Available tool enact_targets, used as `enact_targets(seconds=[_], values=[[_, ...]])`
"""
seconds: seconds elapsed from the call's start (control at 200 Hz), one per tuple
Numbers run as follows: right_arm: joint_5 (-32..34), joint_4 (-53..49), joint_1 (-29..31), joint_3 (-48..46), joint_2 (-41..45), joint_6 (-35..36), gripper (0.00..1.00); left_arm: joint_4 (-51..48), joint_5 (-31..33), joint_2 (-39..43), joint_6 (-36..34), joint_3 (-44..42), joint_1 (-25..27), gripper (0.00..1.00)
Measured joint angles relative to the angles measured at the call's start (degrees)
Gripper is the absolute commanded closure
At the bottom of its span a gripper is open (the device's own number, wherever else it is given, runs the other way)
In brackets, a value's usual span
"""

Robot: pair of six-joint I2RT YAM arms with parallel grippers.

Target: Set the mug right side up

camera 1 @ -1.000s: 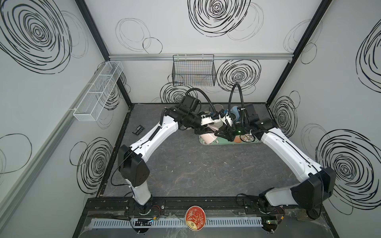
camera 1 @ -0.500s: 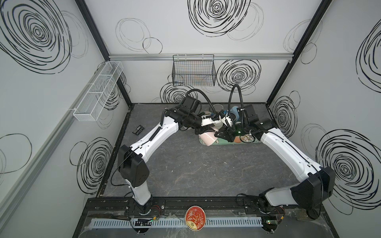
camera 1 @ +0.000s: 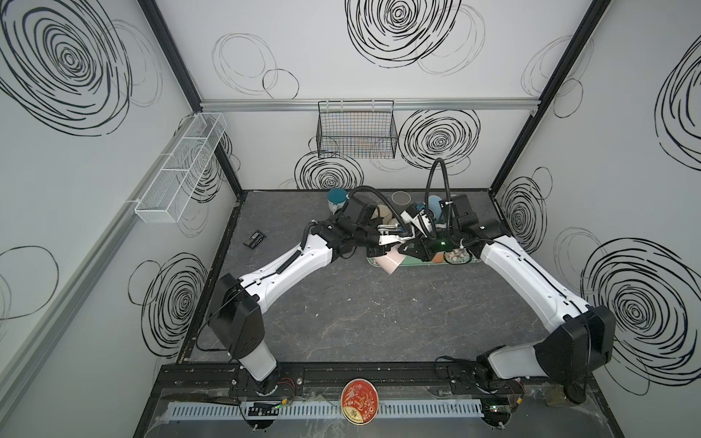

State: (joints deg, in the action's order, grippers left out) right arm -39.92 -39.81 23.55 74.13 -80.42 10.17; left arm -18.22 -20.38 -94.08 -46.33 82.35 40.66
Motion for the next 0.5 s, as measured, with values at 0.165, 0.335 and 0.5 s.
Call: enact_targets(seconds=[0.165,0.335,0.5], values=[[-0.48,1.16,-0.48,-0.02,0.0,-1.68,1.0,3.72,7.37,1.09,-1.55,-1.86,2.19,0.92],[-0.85,2.64,-0.63,-0.35,0.0,-3.1,1.0,7.82,12.74,2.4,-1.86,-4.7,3.58,1.0],[-1.05,5.79,-0.66,-2.32,0.02,-5.68,0.88,12.46,15.15,3.23,-0.42,-8.5,3.96,1.0]])
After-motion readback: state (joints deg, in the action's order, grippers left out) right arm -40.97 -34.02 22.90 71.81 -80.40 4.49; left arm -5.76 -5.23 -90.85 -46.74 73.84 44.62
